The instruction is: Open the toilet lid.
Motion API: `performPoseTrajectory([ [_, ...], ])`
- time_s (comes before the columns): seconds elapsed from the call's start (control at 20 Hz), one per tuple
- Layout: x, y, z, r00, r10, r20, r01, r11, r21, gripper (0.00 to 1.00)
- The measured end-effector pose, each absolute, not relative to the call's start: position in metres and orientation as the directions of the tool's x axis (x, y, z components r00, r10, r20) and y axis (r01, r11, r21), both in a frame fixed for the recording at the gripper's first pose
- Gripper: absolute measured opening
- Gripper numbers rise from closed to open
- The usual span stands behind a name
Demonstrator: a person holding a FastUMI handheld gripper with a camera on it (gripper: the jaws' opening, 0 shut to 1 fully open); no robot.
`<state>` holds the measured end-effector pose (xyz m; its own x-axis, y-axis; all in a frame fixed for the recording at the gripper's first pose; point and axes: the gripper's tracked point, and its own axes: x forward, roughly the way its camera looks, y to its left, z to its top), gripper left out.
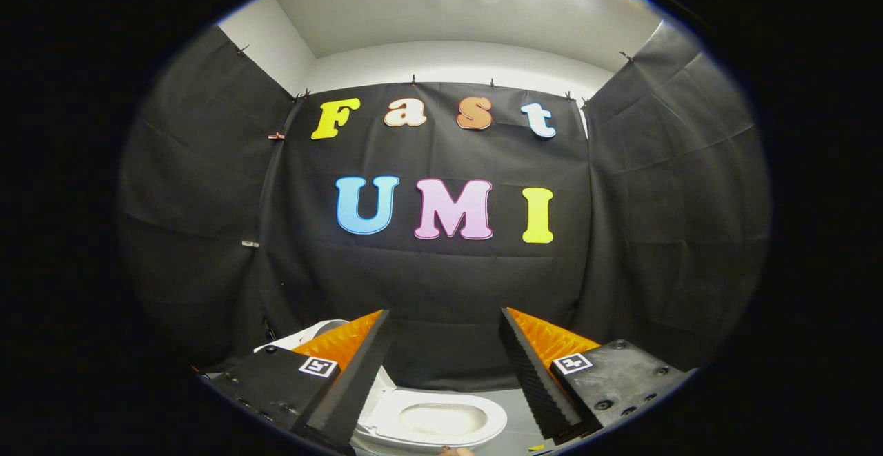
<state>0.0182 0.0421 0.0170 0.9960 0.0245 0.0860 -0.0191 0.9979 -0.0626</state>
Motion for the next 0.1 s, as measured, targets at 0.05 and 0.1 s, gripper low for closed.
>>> performPoseTrajectory([
  [0.05,0.0174,0.0424,0.0177,0.996,0.025,0.087,-0.020,0.998,-0.062,0.97],
  [0.1,0.0171,0.0433,0.0175,0.996,0.027,0.087,-0.021,0.998,-0.061,0.97],
])
